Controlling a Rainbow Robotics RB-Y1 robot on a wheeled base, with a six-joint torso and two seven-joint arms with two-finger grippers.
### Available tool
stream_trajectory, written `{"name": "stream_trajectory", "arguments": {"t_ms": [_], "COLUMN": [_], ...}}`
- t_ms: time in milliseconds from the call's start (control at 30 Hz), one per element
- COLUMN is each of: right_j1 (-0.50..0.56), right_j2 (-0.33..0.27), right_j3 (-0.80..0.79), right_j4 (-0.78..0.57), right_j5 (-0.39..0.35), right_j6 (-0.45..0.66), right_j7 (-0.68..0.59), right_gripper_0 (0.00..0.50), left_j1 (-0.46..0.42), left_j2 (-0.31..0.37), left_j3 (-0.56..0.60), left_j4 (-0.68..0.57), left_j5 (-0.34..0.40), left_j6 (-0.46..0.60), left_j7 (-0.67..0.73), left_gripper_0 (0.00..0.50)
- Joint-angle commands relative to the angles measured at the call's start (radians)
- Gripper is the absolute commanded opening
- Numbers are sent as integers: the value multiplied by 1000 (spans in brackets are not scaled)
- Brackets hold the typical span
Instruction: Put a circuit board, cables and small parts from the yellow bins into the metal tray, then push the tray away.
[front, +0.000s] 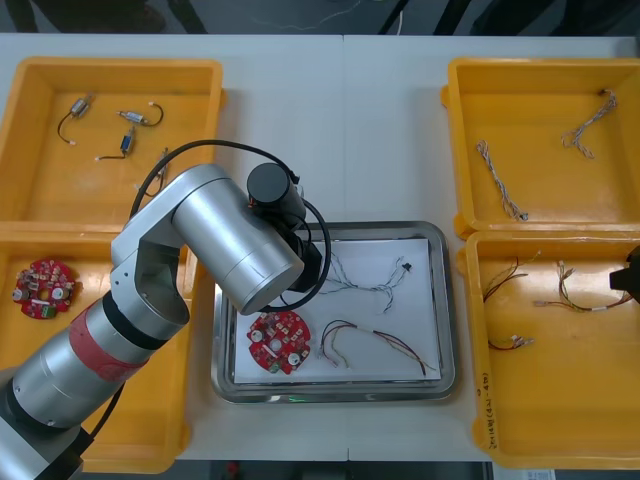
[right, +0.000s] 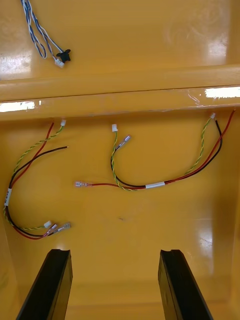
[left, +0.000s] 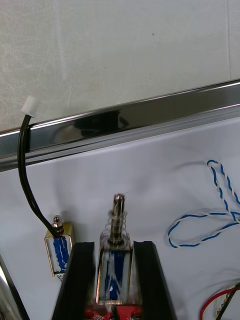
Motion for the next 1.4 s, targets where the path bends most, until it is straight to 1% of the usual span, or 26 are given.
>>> {"name": "stream_trajectory", "arguments": {"t_ms": [33,433,533,700,767,800,867,967,1100,1167,1233,1300,1400], "right_j1": [15,15,15,15,15,15,15,15,13,9,4,-1,-10], "right_j2": [7,7,7,6,4,0,-5,-17,-36,-42,-49,-57,-77], "right_j3": [-29,-27,-29,-29,-29,-27,-29,-29,-27,-27,-27,-26,-23], "right_j4": [-32,-32,-32,-32,-32,-32,-32,-32,-32,-34,-32,-32,-32], "right_j5": [-12,-10,-12,-10,-10,-12,-12,-16,-28,-35,-42,-47,-67], "right_j6": [3,3,3,3,3,3,3,3,3,3,3,3,3], "right_j7": [-34,-40,-42,-42,-43,-42,-43,-42,-43,-43,-43,-43,-46], "right_gripper_0": [500,500,500,500,500,500,500,500,500,500,500,500,500], "left_j1": [8,5,-7,-55,-65,-84,-104,-147,-193,-208,-219,-225,-227], "left_j2": [-17,-17,-16,-3,4,17,29,69,129,156,190,213,270], "left_j3": [-15,-14,8,67,81,103,126,176,241,265,291,307,337], "left_j4": [-11,-25,-54,-105,-112,-121,-126,-135,-135,-135,-135,-135,-135], "left_j5": [5,-3,6,83,101,135,170,241,336,371,416,443,499], "left_j6": [-13,-9,42,159,177,205,228,281,285,285,285,285,285], "left_j7": [61,73,71,68,68,70,68,67,64,59,56,53,47], "left_gripper_0": [500,500,500,500,500,500,500,500,500,500,500,500,500]}}
